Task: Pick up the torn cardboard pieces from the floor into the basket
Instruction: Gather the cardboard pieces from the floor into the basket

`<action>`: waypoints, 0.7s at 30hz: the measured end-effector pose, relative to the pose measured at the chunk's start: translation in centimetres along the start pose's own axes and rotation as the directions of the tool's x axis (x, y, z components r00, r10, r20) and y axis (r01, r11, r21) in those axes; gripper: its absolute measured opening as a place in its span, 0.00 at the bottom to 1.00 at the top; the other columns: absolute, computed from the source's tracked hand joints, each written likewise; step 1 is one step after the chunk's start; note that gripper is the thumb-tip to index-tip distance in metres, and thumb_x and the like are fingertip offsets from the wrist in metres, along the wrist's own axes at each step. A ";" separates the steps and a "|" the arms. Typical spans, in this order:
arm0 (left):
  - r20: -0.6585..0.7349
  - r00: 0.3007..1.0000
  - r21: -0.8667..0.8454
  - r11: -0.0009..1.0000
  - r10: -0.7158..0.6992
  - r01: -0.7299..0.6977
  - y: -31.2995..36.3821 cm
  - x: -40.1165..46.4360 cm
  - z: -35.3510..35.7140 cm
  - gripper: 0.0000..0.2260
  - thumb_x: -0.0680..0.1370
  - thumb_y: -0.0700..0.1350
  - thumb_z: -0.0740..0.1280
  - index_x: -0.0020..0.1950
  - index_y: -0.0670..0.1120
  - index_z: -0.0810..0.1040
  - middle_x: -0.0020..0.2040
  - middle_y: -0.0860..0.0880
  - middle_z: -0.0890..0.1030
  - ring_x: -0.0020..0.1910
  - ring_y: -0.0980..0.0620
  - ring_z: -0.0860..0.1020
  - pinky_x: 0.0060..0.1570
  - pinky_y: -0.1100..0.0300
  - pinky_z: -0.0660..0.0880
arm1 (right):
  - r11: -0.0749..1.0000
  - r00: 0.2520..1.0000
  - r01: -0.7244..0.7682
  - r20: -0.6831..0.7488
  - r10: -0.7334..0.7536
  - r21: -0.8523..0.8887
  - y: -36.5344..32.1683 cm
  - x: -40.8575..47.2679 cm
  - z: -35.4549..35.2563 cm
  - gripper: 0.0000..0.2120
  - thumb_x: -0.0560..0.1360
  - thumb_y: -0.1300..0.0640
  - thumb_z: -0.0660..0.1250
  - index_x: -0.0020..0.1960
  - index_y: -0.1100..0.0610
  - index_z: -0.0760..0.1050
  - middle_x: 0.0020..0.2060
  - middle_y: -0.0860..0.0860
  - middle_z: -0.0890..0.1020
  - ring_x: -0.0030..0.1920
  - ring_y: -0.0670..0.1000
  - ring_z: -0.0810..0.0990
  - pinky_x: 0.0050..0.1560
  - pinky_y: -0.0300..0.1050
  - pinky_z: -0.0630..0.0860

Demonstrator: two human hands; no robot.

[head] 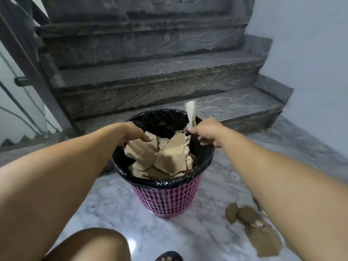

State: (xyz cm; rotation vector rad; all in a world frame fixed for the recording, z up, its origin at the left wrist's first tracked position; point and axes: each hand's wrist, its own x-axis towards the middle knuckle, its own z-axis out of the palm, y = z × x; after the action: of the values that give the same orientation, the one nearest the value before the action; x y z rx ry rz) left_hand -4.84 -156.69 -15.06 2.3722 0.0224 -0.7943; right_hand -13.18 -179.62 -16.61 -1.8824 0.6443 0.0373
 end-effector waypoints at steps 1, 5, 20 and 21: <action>0.002 1.000 0.012 1.000 0.018 -0.018 0.6 0.0 0.0 0.35 0.67 0.50 0.79 0.69 0.40 0.70 0.68 0.40 0.73 0.65 0.39 0.72 0.63 0.40 0.71 | 0.999 1.000 -0.016 0.007 0.015 0.029 0.0 -0.1 -0.8 0.13 0.73 0.56 0.73 0.53 0.63 0.78 0.43 0.56 0.80 0.42 0.52 0.80 0.47 0.49 0.83; -0.025 0.988 0.012 0.988 0.153 -0.153 3.8 -0.5 0.7 0.27 0.71 0.47 0.76 0.64 0.38 0.73 0.61 0.41 0.78 0.56 0.43 0.78 0.53 0.46 0.78 | 0.988 0.998 -0.060 0.021 0.057 0.144 0.3 -1.0 -5.1 0.11 0.76 0.59 0.70 0.55 0.64 0.76 0.43 0.57 0.79 0.37 0.51 0.81 0.38 0.49 0.82; 0.248 0.859 -0.041 0.891 0.448 -0.452 19.4 -3.4 19.6 0.20 0.71 0.43 0.76 0.57 0.35 0.76 0.50 0.37 0.81 0.40 0.45 0.81 0.41 0.51 0.81 | 0.928 0.916 -0.352 -0.158 0.369 0.124 15.8 -7.1 -22.4 0.09 0.78 0.54 0.67 0.45 0.59 0.73 0.40 0.53 0.76 0.39 0.49 0.79 0.46 0.48 0.81; 0.285 0.852 -0.019 0.891 0.440 -0.453 19.6 -3.2 21.0 0.20 0.71 0.43 0.76 0.57 0.35 0.77 0.52 0.36 0.81 0.41 0.44 0.81 0.43 0.50 0.81 | 0.918 0.906 -0.374 -0.158 0.392 0.130 17.0 -7.6 -22.9 0.09 0.78 0.54 0.68 0.46 0.59 0.73 0.40 0.53 0.76 0.40 0.50 0.79 0.48 0.49 0.81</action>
State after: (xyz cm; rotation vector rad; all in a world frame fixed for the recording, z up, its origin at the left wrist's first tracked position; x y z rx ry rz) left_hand -14.69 -183.82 -15.35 2.1548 -0.6541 -0.8929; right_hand -33.42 -200.83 -19.42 -1.6523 1.1185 0.0882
